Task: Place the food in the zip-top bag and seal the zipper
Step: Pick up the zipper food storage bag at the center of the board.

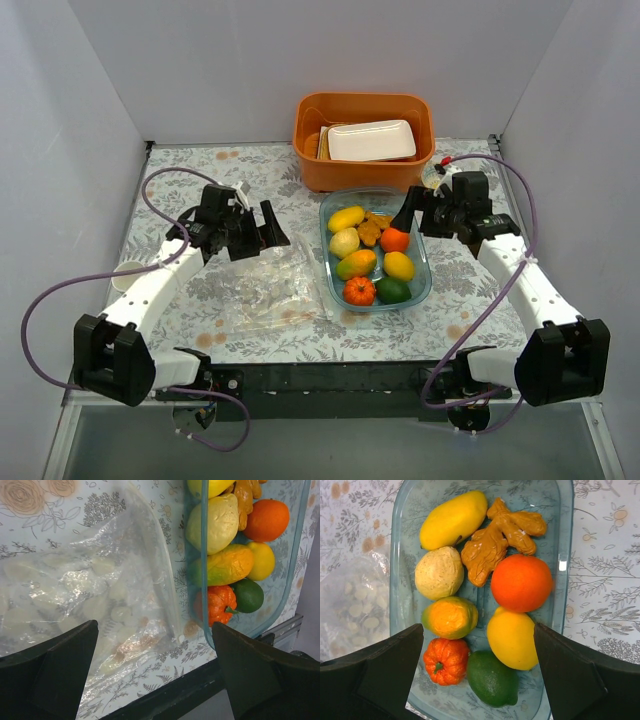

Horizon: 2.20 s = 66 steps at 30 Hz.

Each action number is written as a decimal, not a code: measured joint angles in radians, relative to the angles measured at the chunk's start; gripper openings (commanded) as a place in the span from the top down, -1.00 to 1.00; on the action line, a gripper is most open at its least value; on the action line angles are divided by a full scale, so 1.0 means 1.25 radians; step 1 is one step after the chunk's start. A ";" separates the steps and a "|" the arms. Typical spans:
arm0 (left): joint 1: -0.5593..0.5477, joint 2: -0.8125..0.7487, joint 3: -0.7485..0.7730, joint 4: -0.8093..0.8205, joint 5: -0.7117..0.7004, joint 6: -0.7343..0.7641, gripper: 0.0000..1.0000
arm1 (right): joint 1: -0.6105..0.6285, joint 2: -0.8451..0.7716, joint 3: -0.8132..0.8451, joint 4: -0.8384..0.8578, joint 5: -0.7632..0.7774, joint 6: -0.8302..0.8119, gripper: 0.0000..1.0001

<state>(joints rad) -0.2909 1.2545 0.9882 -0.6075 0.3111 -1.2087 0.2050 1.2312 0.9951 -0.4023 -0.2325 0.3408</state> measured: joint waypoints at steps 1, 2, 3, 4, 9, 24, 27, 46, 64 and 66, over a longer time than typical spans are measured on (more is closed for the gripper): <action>-0.014 0.005 -0.001 0.002 0.000 -0.006 -0.96 | 0.000 0.003 0.000 0.000 -0.013 0.000 -0.97; -0.024 0.009 -0.001 0.004 0.000 -0.011 -0.96 | 0.000 0.005 0.000 0.000 -0.026 0.001 -0.96; -0.030 0.012 -0.003 0.008 0.001 -0.015 -0.96 | 0.000 0.005 0.000 0.001 -0.036 0.002 -0.96; -0.034 0.016 -0.006 0.010 0.003 -0.016 -0.96 | 0.000 0.005 0.000 0.002 -0.049 0.002 -0.96; -0.037 0.056 -0.016 0.009 0.005 -0.021 -0.96 | 0.004 0.029 0.000 0.004 -0.089 0.016 -0.96; -0.037 0.164 -0.068 0.020 -0.107 -0.062 -0.96 | 0.032 -0.033 -0.020 0.012 -0.148 0.054 -0.97; -0.037 0.209 -0.060 0.023 -0.146 -0.061 -0.96 | 0.061 -0.018 -0.020 0.012 -0.170 0.049 -0.96; -0.037 0.418 0.245 -0.069 -0.284 0.171 -0.96 | 0.098 0.062 -0.020 0.009 -0.202 0.009 -0.97; -0.192 0.391 0.290 -0.091 -0.281 -0.057 -0.74 | 0.098 0.068 -0.020 -0.007 -0.170 -0.004 -0.96; -0.192 0.391 0.289 -0.092 -0.293 -0.078 -0.68 | 0.098 0.068 -0.020 -0.013 -0.166 -0.006 -0.96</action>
<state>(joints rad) -0.5308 1.7435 1.3491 -0.7223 -0.0555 -1.3067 0.3275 1.3163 0.9707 -0.4183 -0.4397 0.3332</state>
